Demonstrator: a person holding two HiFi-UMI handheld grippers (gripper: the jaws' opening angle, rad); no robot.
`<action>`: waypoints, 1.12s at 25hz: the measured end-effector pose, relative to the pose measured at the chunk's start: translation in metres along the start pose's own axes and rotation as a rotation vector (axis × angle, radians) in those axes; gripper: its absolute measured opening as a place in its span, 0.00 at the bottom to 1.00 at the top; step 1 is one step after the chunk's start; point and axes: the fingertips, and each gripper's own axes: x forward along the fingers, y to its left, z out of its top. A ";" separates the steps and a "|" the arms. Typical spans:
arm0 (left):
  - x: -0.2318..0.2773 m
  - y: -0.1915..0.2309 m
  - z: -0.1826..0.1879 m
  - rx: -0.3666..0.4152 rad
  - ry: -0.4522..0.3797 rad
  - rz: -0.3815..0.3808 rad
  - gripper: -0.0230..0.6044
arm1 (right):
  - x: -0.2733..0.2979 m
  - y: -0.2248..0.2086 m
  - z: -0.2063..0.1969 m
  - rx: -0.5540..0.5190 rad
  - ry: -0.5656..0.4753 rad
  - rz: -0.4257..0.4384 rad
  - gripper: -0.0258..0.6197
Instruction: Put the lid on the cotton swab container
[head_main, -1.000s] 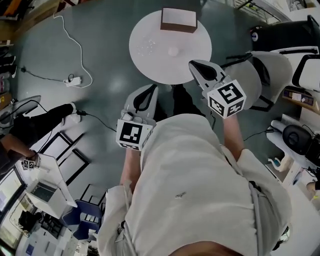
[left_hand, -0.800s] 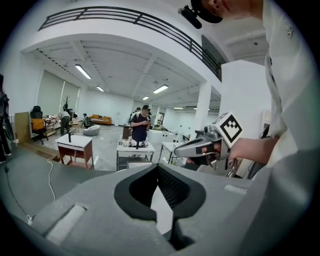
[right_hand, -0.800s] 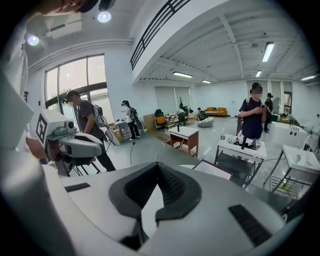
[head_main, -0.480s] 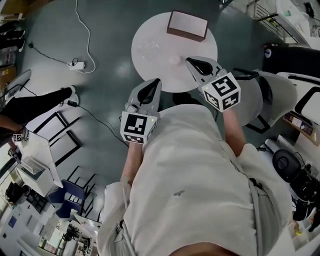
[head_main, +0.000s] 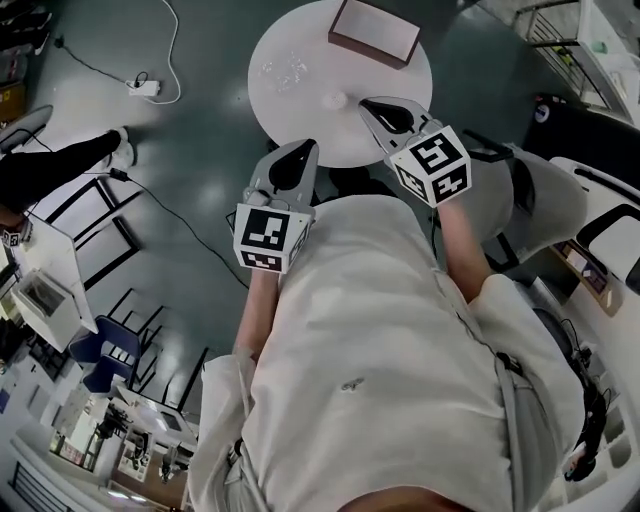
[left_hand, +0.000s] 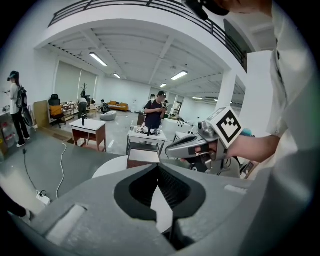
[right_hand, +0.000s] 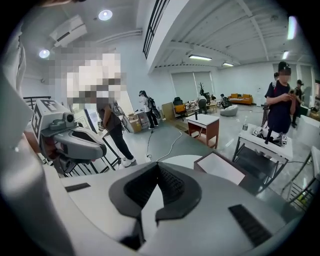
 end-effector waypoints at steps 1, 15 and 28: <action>0.002 -0.001 -0.004 -0.007 0.007 -0.001 0.05 | 0.001 -0.002 -0.005 0.006 0.009 0.003 0.05; 0.096 0.034 -0.075 -0.051 0.044 -0.041 0.05 | 0.068 -0.030 -0.067 -0.009 0.114 -0.012 0.05; 0.156 0.048 -0.116 -0.113 0.092 0.024 0.05 | 0.112 -0.050 -0.111 -0.022 0.204 0.000 0.05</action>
